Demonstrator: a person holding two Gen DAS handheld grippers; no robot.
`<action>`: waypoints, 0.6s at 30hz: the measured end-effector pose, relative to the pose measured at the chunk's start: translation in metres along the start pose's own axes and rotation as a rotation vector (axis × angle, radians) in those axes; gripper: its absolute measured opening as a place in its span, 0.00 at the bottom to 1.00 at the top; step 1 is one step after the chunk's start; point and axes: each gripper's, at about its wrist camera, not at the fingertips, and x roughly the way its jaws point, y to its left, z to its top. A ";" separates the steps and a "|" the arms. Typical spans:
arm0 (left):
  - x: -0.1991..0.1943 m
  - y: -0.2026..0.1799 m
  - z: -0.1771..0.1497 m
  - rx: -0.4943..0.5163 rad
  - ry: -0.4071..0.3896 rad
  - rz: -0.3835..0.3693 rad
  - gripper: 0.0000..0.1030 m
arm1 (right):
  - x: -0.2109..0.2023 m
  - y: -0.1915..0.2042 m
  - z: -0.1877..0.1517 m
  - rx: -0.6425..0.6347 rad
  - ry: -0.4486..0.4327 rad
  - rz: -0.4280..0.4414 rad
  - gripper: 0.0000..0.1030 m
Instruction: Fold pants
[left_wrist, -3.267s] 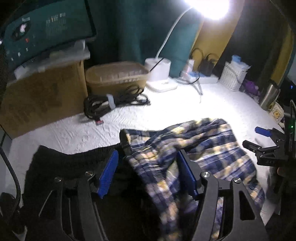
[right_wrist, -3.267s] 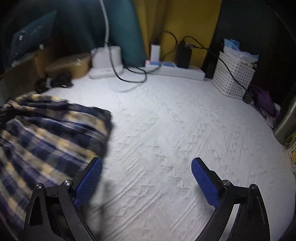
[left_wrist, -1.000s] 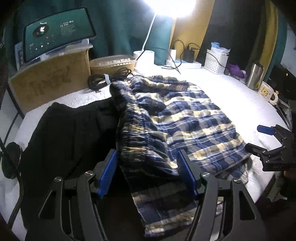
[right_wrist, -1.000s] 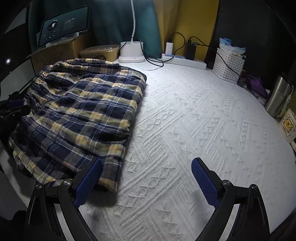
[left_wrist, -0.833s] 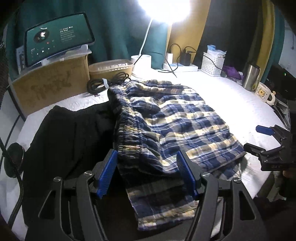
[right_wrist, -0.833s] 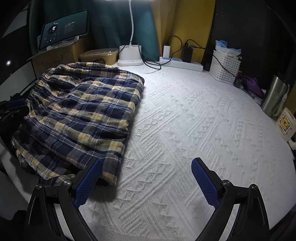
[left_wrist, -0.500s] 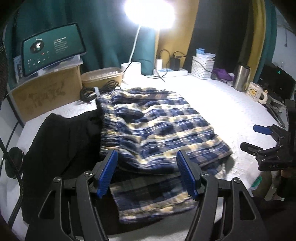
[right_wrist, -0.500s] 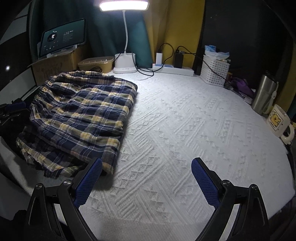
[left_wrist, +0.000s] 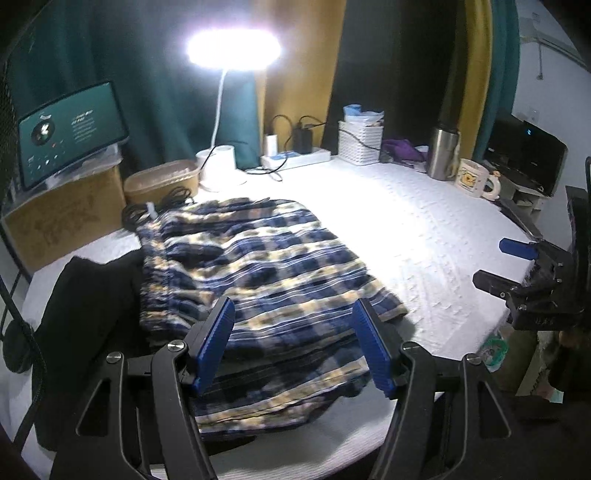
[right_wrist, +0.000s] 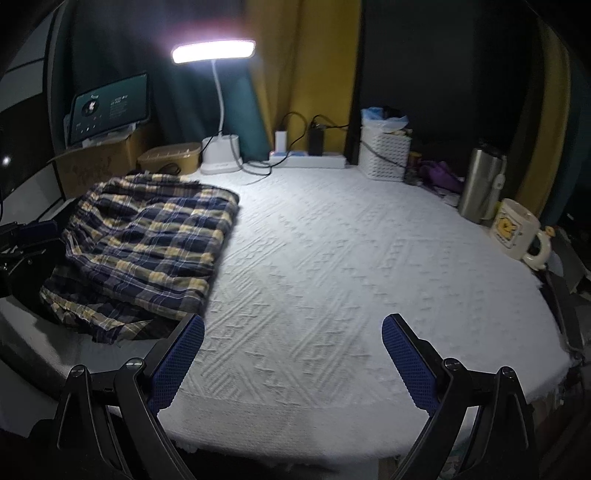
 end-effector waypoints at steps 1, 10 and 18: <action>-0.001 -0.004 0.001 0.006 -0.004 -0.004 0.64 | -0.004 -0.003 0.000 0.004 -0.007 -0.004 0.95; -0.011 -0.037 0.009 0.059 -0.056 -0.005 0.64 | -0.038 -0.027 -0.001 0.044 -0.074 -0.049 0.95; -0.021 -0.059 0.017 0.078 -0.102 -0.020 0.64 | -0.067 -0.045 -0.002 0.071 -0.129 -0.085 0.95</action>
